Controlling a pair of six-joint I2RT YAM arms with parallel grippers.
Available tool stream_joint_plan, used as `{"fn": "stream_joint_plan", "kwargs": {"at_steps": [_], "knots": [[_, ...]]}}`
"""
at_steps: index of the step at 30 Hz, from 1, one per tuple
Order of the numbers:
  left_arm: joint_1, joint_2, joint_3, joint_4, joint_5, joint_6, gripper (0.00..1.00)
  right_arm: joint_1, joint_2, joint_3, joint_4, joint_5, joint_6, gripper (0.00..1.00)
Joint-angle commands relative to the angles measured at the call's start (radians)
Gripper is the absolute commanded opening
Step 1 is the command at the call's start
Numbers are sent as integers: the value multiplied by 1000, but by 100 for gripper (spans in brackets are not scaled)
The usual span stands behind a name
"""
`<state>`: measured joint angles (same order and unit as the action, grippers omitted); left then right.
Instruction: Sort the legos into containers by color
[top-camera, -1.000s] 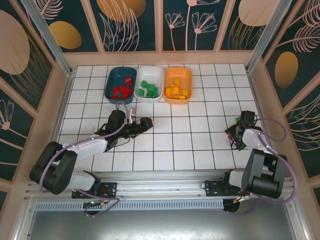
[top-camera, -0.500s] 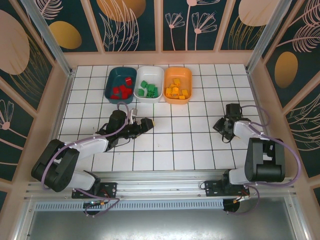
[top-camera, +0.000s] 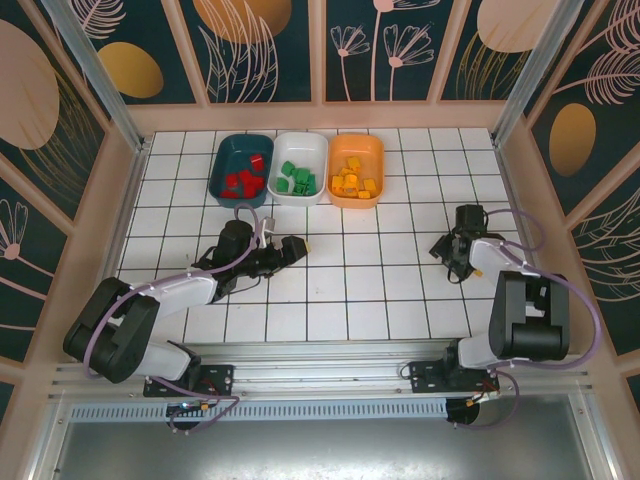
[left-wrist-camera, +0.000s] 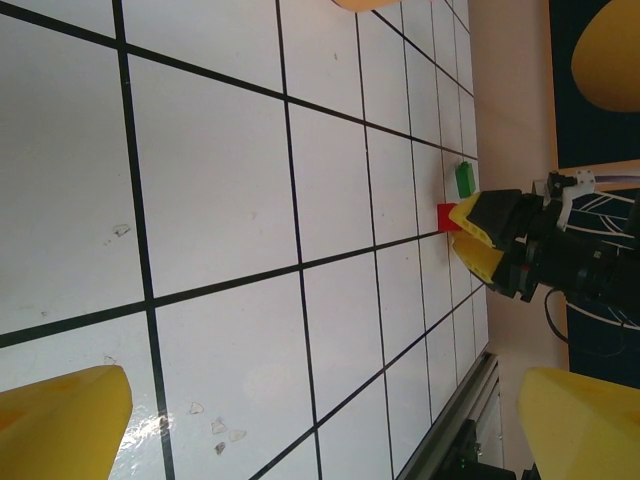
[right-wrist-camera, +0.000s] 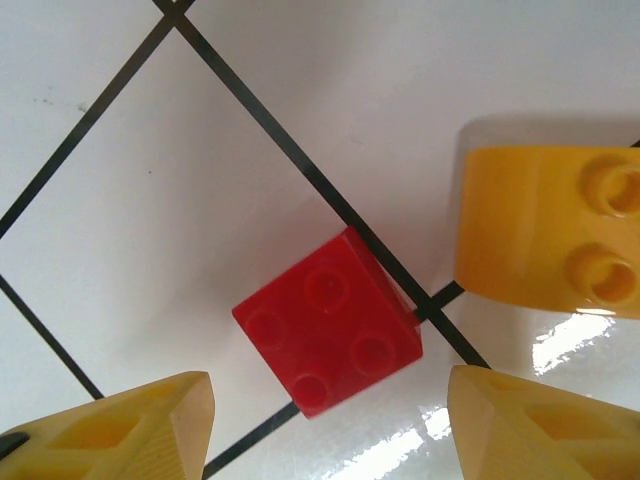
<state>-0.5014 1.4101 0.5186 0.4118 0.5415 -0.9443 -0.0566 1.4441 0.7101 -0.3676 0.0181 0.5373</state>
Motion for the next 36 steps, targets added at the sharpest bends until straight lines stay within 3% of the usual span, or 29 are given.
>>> {"fn": "stream_joint_plan", "kwargs": {"at_steps": [1, 18, 23, 27, 30, 36], "knots": [[-3, 5, 20, 25, 14, 16, 98, -5, 45, 41, 25, 2, 15, 61], [-3, 12, 31, 0, 6, 26, 99, 69, 218, 180, 53, -7, -30, 54], [-3, -2, 41, -36, -18, 40, 99, 108, 233, 206, 25, 54, -31, 32], [19, -38, 55, -105, -65, 53, 98, 136, 199, 217, 20, 70, -25, 27], [90, -69, 57, -160, -74, 39, 98, 172, 168, 246, 3, 80, -14, 26], [383, -156, 52, -305, -71, 19, 98, 399, 164, 429, -9, 81, 42, 26]]}}
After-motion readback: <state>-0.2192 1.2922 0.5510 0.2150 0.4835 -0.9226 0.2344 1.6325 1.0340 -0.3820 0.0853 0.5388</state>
